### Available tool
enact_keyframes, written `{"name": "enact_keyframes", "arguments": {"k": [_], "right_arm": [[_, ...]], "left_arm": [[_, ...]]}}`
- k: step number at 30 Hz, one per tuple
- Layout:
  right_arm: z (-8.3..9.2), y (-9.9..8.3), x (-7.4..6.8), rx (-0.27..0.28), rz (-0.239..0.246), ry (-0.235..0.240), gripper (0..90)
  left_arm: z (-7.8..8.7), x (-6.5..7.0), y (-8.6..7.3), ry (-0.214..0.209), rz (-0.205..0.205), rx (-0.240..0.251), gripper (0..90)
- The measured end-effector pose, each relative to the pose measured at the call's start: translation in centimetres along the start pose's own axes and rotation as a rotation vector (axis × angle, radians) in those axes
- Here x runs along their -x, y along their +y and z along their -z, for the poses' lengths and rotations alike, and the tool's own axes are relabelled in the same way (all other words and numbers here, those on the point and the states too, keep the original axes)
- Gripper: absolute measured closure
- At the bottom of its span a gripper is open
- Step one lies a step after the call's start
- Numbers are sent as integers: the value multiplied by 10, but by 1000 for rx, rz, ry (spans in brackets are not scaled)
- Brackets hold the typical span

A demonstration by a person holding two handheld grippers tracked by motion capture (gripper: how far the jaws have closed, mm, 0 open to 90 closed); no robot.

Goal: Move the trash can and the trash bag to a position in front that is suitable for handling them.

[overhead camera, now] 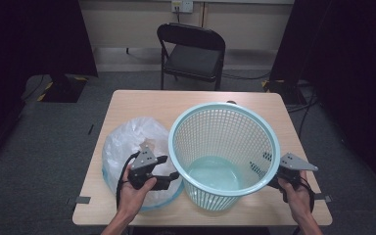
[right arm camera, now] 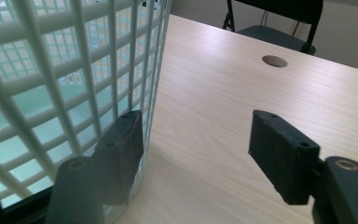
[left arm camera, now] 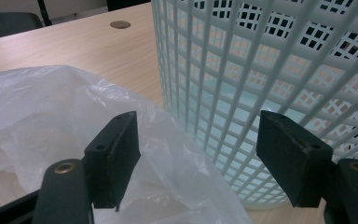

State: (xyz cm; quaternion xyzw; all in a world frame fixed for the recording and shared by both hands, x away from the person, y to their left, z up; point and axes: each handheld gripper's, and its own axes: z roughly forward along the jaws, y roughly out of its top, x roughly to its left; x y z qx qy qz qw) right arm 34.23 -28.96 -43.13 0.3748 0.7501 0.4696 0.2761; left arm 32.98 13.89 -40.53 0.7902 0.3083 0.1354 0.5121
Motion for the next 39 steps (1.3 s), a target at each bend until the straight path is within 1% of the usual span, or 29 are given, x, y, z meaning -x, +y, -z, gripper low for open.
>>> {"name": "enact_keyframes", "arguments": {"k": [2,3,5,7,9,10,12,14,15,16,18,20,22,23,24,25,27,28,29,30,31,32,34,36,37,38,39], "right_arm": [[0,1,-5,-3,15,9,323],[1,2,-7,-6,18,29,315],[1,2,-11,-11,33,49,287],[1,2,-11,-10,32,63,214],[0,1,-9,-8,13,85,129],[0,-1,-6,-14,5,91,123],[-2,-5,-2,-41,-3,74,126],[-5,-12,4,-84,-4,60,121],[-6,-16,7,-105,-9,44,121],[-8,-21,11,-136,-20,30,122],[-12,-32,18,-183,-21,3,122],[-16,-40,24,-238,-46,-12,124],[-20,-46,27,-273,-52,-33,134],[-20,-49,28,-292,-45,-34,134],[-21,-51,28,-310,-37,-33,132],[-22,-54,28,-326,-26,-36,131],[-23,-59,28,-351,-17,-43,132],[-25,-62,28,-353,-27,-37,119],[-25,-63,29,-345,-49,-28,119],[-25,-63,30,-348,-54,-26,118],[-26,-63,31,-348,-56,-20,117],[-26,-64,31,-347,-66,-18,115],[-25,-66,32,-338,-75,-16,110],[-25,-66,32,-337,-73,-17,109],[-25,-66,32,-336,-74,-17,109],[-25,-66,32,-338,-75,-17,109],[-25,-66,32,-337,-76,-17,109]], "left_arm": [[7,-1,-3,-2,3,0,296],[10,-2,-4,6,0,0,293],[15,-5,-7,9,-1,1,284],[17,-9,-8,6,11,-1,275],[19,-11,-10,14,10,-2,255],[20,-12,-10,17,9,-5,255],[23,-15,-11,31,21,2,245],[26,-20,-11,44,34,7,232],[28,-23,-11,55,34,8,227],[29,-27,-11,59,41,6,222],[32,-36,-10,50,69,-4,203],[35,-47,-10,81,89,-10,185],[35,-60,-11,112,115,-31,170],[35,-68,-12,126,145,-34,152],[34,-74,-12,156,169,-38,163],[33,-79,-12,176,166,-54,158],[30,-90,-12,199,155,-83,158],[28,-95,-13,213,162,-103,159],[25,-100,-14,215,169,-126,158],[23,-104,-16,213,172,-147,158],[20,-107,-19,220,173,-169,158],[17,-110,-22,234,168,-198,158],[10,-113,-30,243,173,-250,158],[5,-114,-38,226,177,-278,158],[2,-113,-42,224,182,-289,158],[-2,-113,-45,222,192,-313,157],[-6,-114,-47,220,196,-348,158]]}}
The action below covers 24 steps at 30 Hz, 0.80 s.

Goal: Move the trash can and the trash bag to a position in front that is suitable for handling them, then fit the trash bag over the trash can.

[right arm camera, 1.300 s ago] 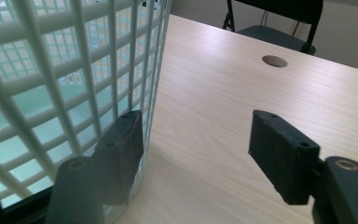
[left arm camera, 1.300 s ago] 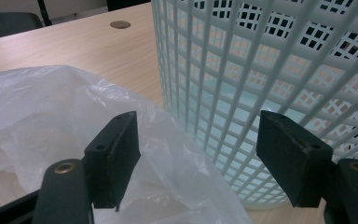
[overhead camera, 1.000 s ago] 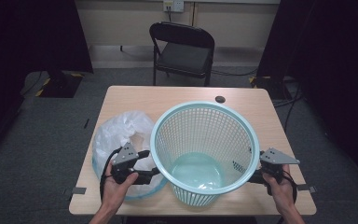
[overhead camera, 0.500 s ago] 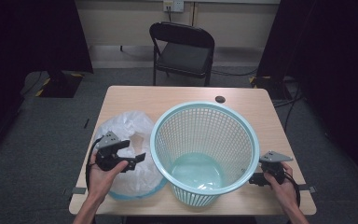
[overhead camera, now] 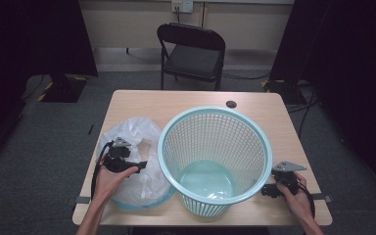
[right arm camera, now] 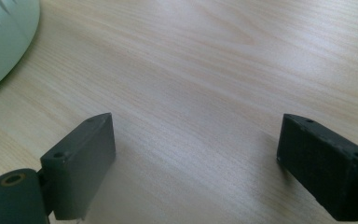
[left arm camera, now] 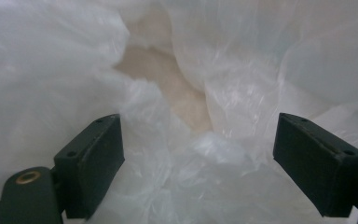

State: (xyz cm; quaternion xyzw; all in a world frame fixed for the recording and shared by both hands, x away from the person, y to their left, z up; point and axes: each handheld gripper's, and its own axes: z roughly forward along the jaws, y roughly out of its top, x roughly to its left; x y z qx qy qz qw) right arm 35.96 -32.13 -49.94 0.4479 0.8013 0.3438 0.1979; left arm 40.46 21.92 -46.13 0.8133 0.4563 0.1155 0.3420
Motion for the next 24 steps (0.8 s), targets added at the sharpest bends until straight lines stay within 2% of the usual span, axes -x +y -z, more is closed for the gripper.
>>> {"name": "enact_keyframes", "arguments": {"k": [1,5,10,12,13,18,19,21,23,24], "right_arm": [[0,0,0,0,1,0,109],[0,0,0,0,1,3,107],[0,0,0,-1,4,9,103],[0,0,0,-1,4,9,103],[0,0,0,-1,4,9,103],[0,0,0,-1,5,9,103],[0,0,0,-1,4,9,103],[0,0,0,-1,5,10,103],[0,0,0,-1,5,10,103],[0,0,0,0,5,10,103]], "left_arm": [[-3,0,0,5,-6,-31,157],[-12,2,0,17,-11,-51,154],[-26,9,-3,66,-83,-123,142],[-29,9,-4,70,-94,-127,121],[-29,9,-5,71,-83,-120,114],[-29,10,-7,83,-82,-113,103],[-28,11,-7,80,-80,-107,115],[-26,12,-7,68,-95,-96,198],[-24,12,-7,55,-104,-95,343],[-23,12,-7,50,-118,-94,343]]}}
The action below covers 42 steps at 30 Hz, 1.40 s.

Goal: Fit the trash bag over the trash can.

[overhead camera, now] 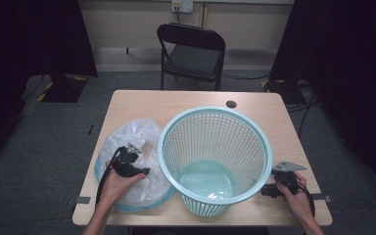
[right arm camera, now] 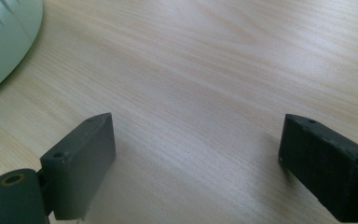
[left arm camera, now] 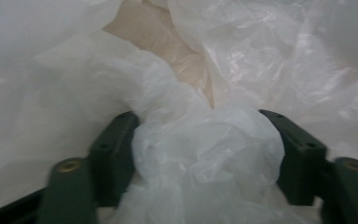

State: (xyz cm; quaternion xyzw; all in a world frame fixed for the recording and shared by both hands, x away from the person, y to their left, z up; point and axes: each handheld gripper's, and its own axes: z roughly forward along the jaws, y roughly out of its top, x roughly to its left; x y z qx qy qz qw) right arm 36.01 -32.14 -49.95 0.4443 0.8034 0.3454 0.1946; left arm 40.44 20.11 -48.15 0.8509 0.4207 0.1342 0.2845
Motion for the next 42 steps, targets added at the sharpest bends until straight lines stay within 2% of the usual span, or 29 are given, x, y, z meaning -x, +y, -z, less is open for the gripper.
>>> {"name": "enact_keyframes", "arguments": {"k": [3,4,6,11,14,17,18,19,24,26,27,30,32,37,39,42], "right_arm": [[0,0,0,0,7,7,103],[0,0,0,0,11,11,103],[0,0,-1,0,14,13,103],[0,0,0,0,14,13,103],[0,0,0,0,14,13,103],[0,0,0,0,14,13,103],[0,0,0,0,15,13,103],[0,0,0,0,15,13,103],[0,0,0,0,14,13,103],[0,0,0,0,14,13,103],[0,0,0,0,14,13,103],[0,0,0,0,14,13,103],[0,0,0,0,14,13,103],[0,0,0,0,14,13,103],[0,0,0,0,14,14,102],[-1,1,-1,-3,15,15,87]], "left_arm": [[2,3,0,-18,-25,6,472],[3,4,0,-29,-29,2,568],[4,4,0,-30,-33,6,678],[4,2,-2,-34,-22,17,815],[6,-1,-5,-41,-5,38,836],[14,-8,-7,-61,39,91,840],[23,-13,-8,-74,64,155,842],[23,-13,-8,-74,64,155,842],[41,-26,-16,-101,128,277,843],[46,-28,-17,-106,129,306,843],[53,-31,-19,-125,137,363,843],[62,-32,-20,-149,140,428,842],[69,-32,-20,-152,125,458,842],[84,-31,-21,-164,117,545,841],[89,-31,-22,-154,110,578,840],[93,-32,-23,-159,118,626,840]]}}
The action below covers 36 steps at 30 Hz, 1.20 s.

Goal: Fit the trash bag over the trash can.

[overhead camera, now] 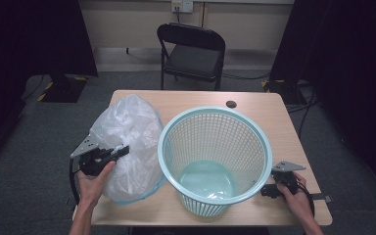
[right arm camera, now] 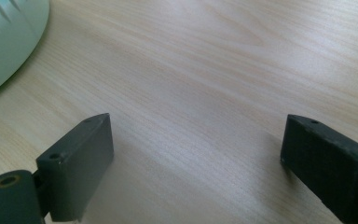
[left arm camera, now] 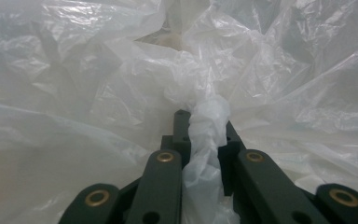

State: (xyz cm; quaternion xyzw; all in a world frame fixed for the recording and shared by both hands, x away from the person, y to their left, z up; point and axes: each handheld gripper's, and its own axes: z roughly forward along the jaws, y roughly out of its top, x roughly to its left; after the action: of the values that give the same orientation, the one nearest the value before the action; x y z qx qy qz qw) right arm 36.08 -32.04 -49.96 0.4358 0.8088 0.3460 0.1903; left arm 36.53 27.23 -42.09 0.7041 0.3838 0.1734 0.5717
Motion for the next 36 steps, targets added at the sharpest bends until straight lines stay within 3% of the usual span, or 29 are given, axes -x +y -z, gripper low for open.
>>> {"name": "enact_keyframes", "arguments": {"k": [8,19,27,36], "right_arm": [[0,0,0,-1,1,-1,85],[0,0,0,-1,1,0,85],[0,0,0,-1,1,0,85],[0,0,0,-1,1,-1,85]], "left_arm": [[11,7,7,-47,8,91,839],[23,25,25,-157,-15,220,838],[40,31,41,-159,-54,285,837],[61,25,48,-134,-53,346,837]]}}
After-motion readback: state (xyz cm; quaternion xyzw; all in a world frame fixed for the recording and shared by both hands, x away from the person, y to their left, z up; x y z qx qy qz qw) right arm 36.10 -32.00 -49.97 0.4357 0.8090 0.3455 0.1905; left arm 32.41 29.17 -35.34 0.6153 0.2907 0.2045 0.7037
